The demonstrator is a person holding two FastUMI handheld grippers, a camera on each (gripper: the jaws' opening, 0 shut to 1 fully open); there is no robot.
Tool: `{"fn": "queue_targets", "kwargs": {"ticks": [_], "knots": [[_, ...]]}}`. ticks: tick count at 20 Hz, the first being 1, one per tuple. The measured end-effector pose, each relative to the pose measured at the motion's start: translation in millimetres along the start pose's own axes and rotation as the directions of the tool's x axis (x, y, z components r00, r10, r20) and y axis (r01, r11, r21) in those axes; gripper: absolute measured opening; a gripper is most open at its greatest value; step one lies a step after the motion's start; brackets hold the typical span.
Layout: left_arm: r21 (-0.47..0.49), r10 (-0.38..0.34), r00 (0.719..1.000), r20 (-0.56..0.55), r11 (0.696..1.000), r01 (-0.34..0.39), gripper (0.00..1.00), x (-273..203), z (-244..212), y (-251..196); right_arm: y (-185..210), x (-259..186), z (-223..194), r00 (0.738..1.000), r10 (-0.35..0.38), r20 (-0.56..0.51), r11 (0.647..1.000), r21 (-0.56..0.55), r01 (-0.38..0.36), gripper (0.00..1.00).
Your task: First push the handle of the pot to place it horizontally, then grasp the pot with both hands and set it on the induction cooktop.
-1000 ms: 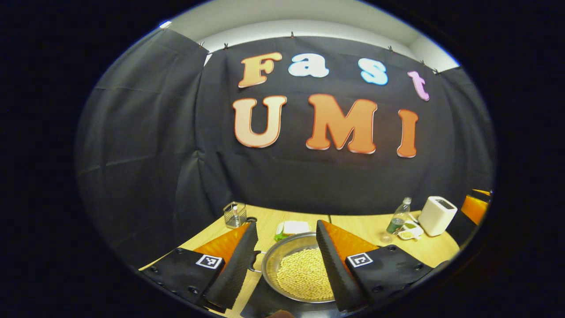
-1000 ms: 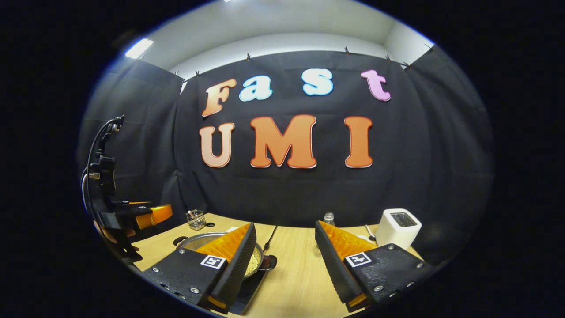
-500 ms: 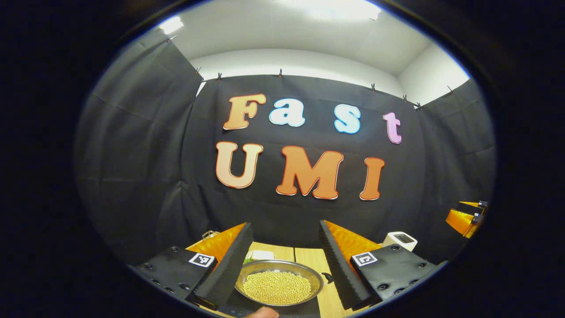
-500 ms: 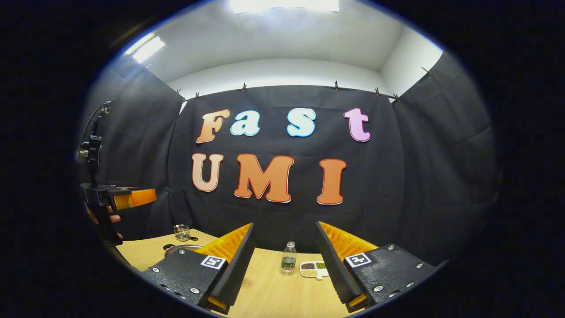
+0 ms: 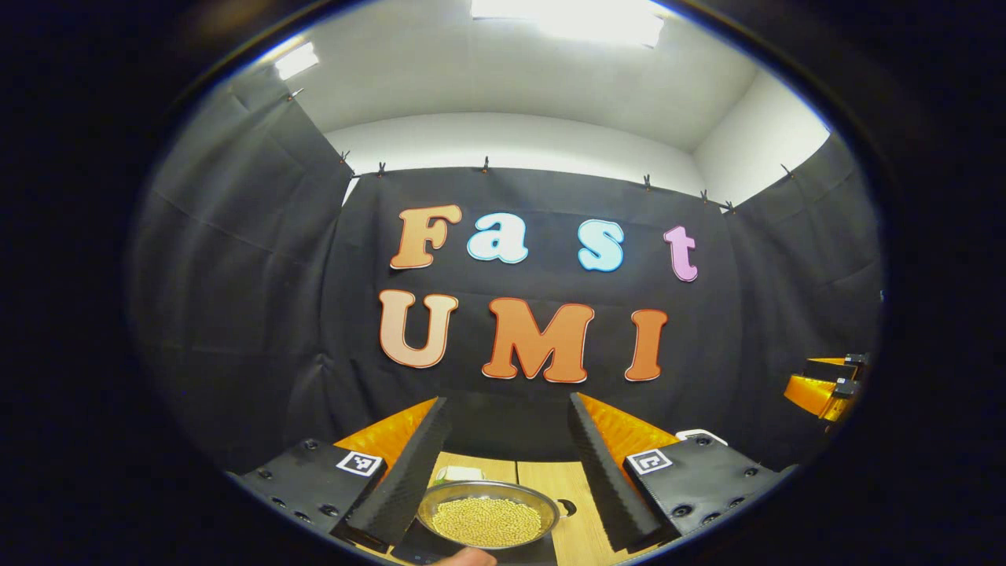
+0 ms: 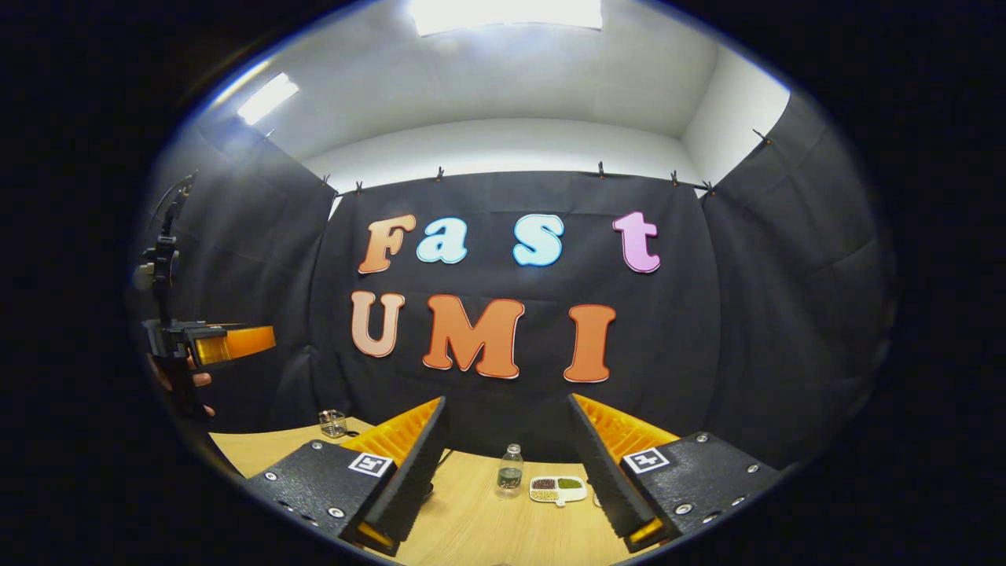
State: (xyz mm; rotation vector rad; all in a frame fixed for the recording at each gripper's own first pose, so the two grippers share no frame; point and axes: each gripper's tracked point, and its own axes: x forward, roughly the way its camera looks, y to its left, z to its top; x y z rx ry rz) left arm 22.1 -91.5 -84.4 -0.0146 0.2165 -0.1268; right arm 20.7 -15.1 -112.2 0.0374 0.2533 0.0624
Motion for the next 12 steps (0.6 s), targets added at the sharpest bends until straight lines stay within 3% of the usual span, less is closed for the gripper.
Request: {"fn": "queue_targets", "kwargs": {"ticks": [1, 2, 3, 6, 12], "knots": [[0.011, 0.002, 1.000, 0.011, 1.000, -0.002, 0.96, -1, 5, 0, -1, 0, 6, 1.000, -0.002, 0.018, 1.000, -0.002, 0.002, 0.92], [0.026, 0.004, 1.000, 0.024, 1.000, -0.004, 0.96, -3, 10, -1, -1, -1, 12, 0.999, -0.002, 0.036, 1.000, 0.002, 0.002, 0.96], [0.039, -0.001, 0.999, 0.041, 0.999, -0.001, 0.96, -4, 15, -4, 0, -1, 15, 0.999, 0.003, 0.047, 1.000, 0.011, -0.003, 0.92], [0.078, -0.010, 0.997, 0.071, 0.997, 0.005, 0.98, -7, 17, -9, -10, 5, 10, 0.998, -0.018, 0.059, 1.000, -0.002, 0.018, 0.93], [0.052, -0.024, 0.989, 0.143, 0.998, 0.016, 0.96, -9, 32, -14, -28, 9, 0, 0.997, -0.068, 0.039, 0.997, -0.018, 0.069, 0.97]]}}
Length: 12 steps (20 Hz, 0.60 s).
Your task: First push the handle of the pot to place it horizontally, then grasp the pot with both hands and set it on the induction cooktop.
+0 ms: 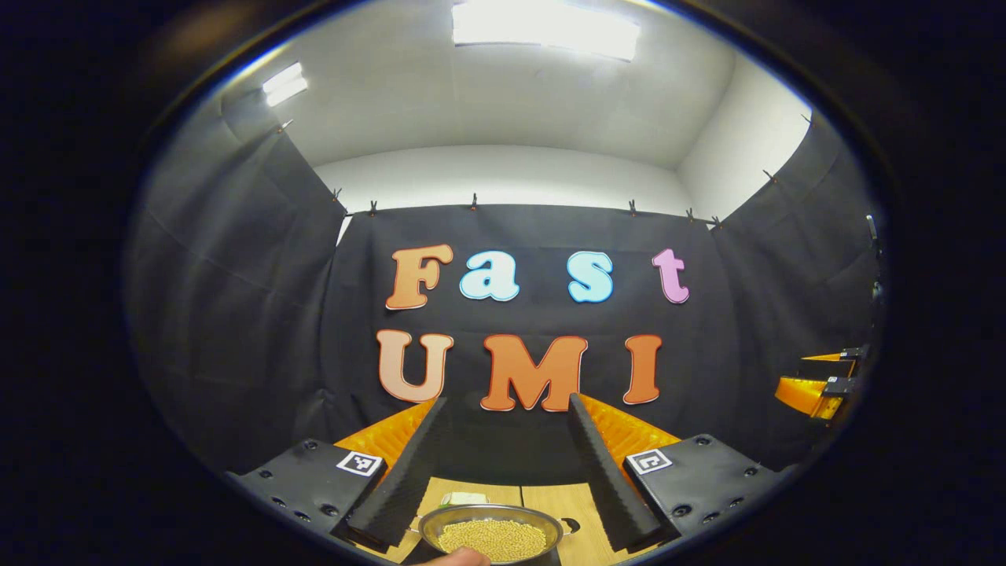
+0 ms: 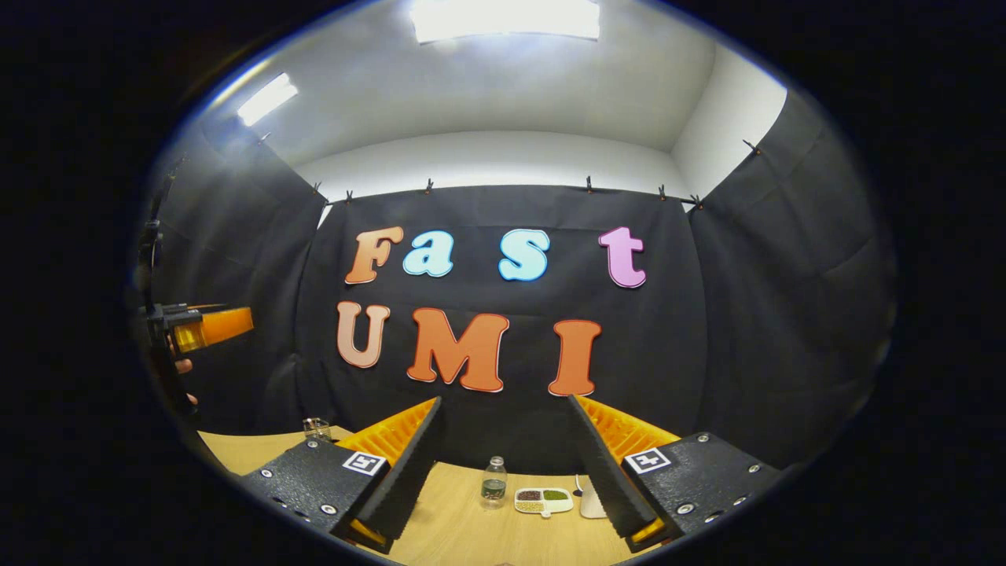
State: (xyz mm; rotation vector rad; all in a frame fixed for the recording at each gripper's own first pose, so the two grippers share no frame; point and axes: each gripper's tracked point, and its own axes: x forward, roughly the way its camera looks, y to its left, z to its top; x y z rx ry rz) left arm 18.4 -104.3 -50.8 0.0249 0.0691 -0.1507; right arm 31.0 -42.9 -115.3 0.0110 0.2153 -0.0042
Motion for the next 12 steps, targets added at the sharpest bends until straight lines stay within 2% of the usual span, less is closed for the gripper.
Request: {"fn": "queue_targets", "kwargs": {"ticks": [1, 4, 8, 12], "knots": [[-0.001, 0.003, 1.000, 0.007, 1.000, -0.003, 0.99, 0, 1, 1, -1, 0, 2, 1.000, -0.003, 0.004, 1.000, 0.000, 0.003, 0.95], [-0.008, 0.001, 1.000, 0.010, 1.000, -0.001, 0.98, -3, 0, 1, 2, -1, 5, 1.000, 0.008, 0.016, 1.000, 0.013, -0.008, 0.95], [-0.010, 0.052, 0.998, 0.044, 0.999, -0.052, 0.97, -2, -2, 12, 6, 1, 6, 0.999, 0.015, 0.029, 1.000, 0.001, -0.015, 0.95], [-0.045, 0.028, 0.998, 0.057, 0.999, -0.026, 0.97, 1, -3, 5, 9, 2, 7, 0.999, 0.011, 0.035, 1.000, -0.026, -0.010, 0.95]]}}
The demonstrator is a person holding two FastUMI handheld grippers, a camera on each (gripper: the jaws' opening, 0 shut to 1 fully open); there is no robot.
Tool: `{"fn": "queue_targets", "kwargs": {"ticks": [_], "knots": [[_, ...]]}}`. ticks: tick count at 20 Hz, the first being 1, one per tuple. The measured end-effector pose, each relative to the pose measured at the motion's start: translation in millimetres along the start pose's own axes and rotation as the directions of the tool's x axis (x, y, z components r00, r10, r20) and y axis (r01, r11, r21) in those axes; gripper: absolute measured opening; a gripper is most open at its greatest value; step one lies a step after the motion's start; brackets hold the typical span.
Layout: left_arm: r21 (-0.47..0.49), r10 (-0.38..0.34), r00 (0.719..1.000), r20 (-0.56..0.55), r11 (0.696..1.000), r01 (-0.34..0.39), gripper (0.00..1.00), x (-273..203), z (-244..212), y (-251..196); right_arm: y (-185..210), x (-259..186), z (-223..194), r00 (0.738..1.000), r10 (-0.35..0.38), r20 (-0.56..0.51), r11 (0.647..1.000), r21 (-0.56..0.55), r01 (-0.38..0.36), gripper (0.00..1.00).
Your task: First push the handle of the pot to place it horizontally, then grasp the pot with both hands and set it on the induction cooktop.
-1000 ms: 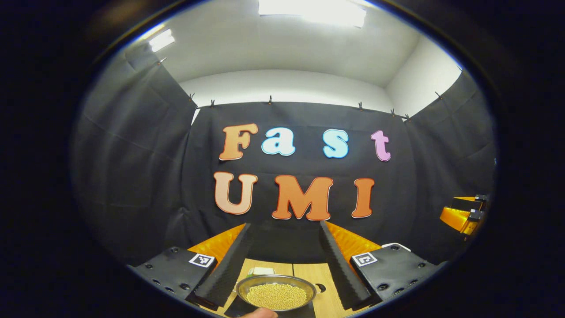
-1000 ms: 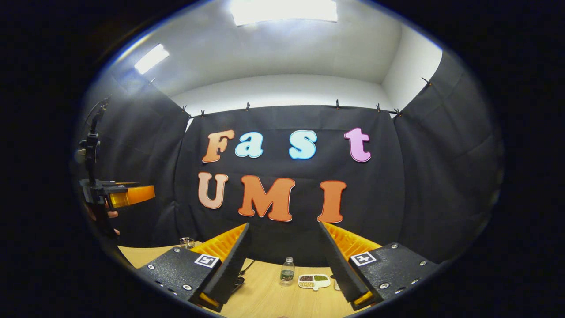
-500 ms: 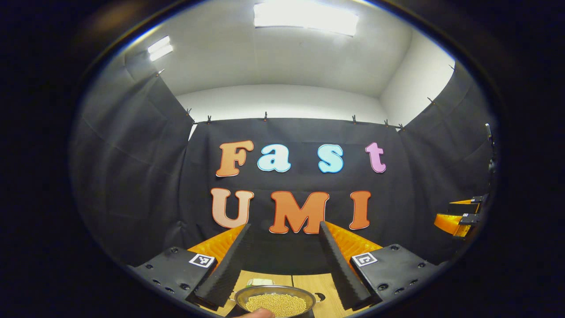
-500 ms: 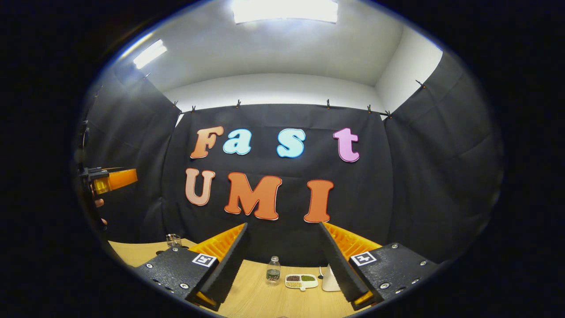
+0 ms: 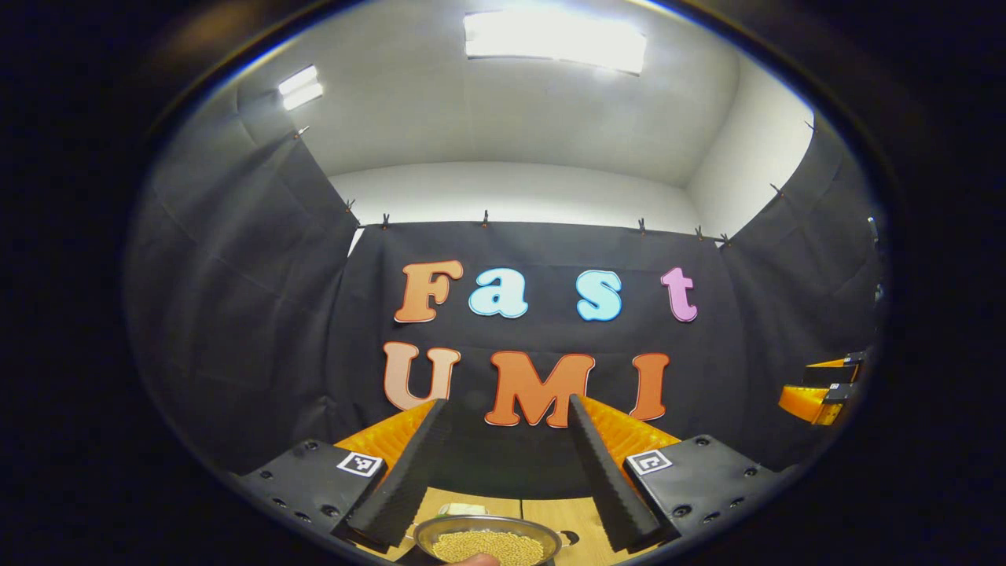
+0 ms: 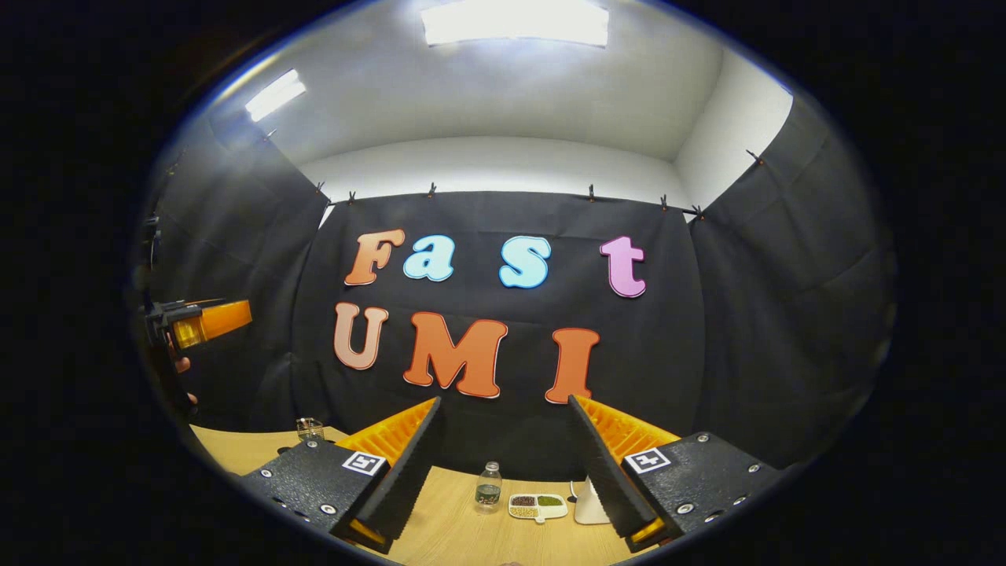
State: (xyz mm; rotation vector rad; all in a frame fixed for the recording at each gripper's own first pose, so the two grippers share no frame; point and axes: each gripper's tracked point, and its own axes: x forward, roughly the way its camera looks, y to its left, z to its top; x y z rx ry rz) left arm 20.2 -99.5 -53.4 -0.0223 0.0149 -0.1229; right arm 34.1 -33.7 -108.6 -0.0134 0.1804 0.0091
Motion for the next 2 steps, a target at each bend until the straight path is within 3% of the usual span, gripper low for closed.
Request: {"fn": "queue_targets", "kwargs": {"ticks": [2], "knots": [[-0.014, -0.007, 1.000, -0.007, 1.000, 0.007, 0.98, 2.8, -2.1, -0.3, -1.8, 0.8, 1.6, 1.000, -0.011, 0.005, 1.000, -0.007, 0.011, 0.95]]}}
